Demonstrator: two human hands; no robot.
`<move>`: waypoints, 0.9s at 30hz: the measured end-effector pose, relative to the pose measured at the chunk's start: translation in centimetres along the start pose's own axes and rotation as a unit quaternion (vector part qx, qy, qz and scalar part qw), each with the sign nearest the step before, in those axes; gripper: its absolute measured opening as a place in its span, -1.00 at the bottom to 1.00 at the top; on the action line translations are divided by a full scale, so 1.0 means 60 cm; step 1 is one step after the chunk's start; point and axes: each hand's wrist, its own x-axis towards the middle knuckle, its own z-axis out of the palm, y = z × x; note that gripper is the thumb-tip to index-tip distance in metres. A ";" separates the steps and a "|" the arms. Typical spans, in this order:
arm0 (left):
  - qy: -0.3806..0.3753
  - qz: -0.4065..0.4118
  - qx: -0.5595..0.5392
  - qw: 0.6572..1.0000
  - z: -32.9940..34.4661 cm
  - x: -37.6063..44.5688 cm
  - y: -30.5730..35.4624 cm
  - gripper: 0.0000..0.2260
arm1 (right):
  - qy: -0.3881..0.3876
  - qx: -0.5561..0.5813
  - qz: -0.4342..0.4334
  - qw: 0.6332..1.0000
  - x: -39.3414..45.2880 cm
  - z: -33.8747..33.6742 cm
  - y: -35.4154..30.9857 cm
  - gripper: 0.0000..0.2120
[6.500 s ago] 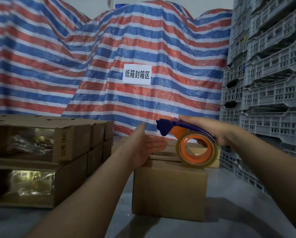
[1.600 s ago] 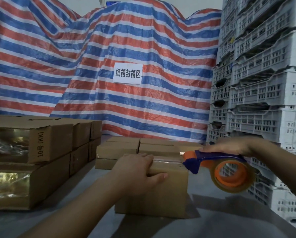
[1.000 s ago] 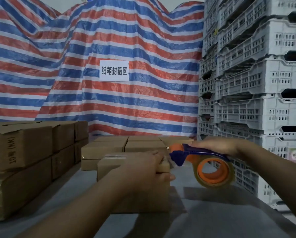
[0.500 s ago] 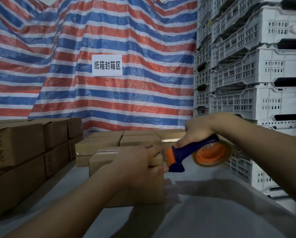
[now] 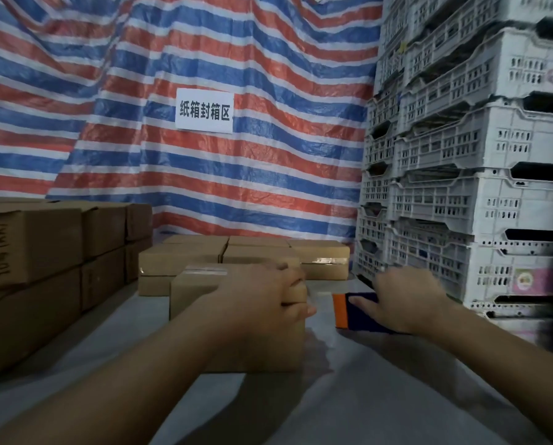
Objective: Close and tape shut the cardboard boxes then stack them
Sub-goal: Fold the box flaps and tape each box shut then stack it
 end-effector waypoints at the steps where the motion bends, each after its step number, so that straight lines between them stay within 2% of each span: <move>1: -0.011 0.000 0.012 1.000 -0.001 0.001 -0.001 -0.50 | 0.009 0.009 0.018 1.000 -0.014 0.016 -0.008 -0.40; 7: -0.013 -0.006 0.014 1.000 0.001 0.005 -0.002 -0.40 | -0.012 0.063 0.077 0.995 -0.059 0.041 -0.045 -0.39; 9: -0.010 -0.001 0.018 1.000 0.002 0.005 -0.003 -0.39 | -0.034 0.044 0.061 0.997 -0.056 0.023 -0.045 -0.40; 11: 0.002 0.005 0.017 1.000 0.004 0.005 -0.004 -0.41 | -0.041 0.029 0.036 0.998 -0.043 -0.005 -0.045 -0.50; 12: 0.007 0.006 0.013 1.000 0.005 0.005 -0.004 -0.43 | -0.033 0.066 0.040 0.996 -0.033 -0.023 -0.047 -0.48; 13: 0.011 0.008 0.012 1.000 0.007 0.006 -0.004 -0.45 | -0.016 0.148 0.057 0.987 -0.022 -0.040 -0.049 -0.40; 14: 0.012 0.008 0.013 1.000 0.007 0.006 -0.004 -0.47 | -0.007 0.290 0.079 0.954 -0.010 -0.059 -0.055 -0.34; 15: 0.010 0.007 0.015 1.000 0.008 0.007 -0.004 -0.47 | -0.016 0.453 0.094 0.886 0.002 -0.077 -0.063 -0.30; 16: 0.007 0.005 0.016 1.000 0.008 0.008 -0.004 -0.46 | -0.039 0.593 0.101 0.798 0.016 -0.093 -0.075 -0.31; 17: 0.003 0.005 0.015 1.000 0.008 0.010 -0.005 -0.45 | -0.064 0.688 0.105 0.715 0.027 -0.107 -0.090 -0.32; 18: 0.002 0.004 0.012 1.000 0.008 0.010 -0.005 -0.45 | -0.082 0.742 0.106 0.656 0.034 -0.114 -0.107 -0.34; 19: 0.004 0.005 0.010 1.000 0.009 0.010 -0.006 -0.46 | -0.092 0.775 0.102 0.617 0.039 -0.119 -0.128 -0.37; 22: 0.026 0.013 0.007 1.000 0.010 0.007 -0.006 -0.50 | -0.100 0.830 0.113 0.537 0.044 -0.105 -0.181 -0.51; 25: 0.042 0.015 0.032 0.999 0.013 0.004 -0.007 -0.41 | -0.117 0.874 0.123 0.455 0.045 -0.066 -0.199 -0.39; 27: 0.050 0.004 0.031 0.998 0.014 0.004 -0.005 -0.40 | -0.123 0.883 0.126 0.436 0.039 -0.049 -0.199 -0.47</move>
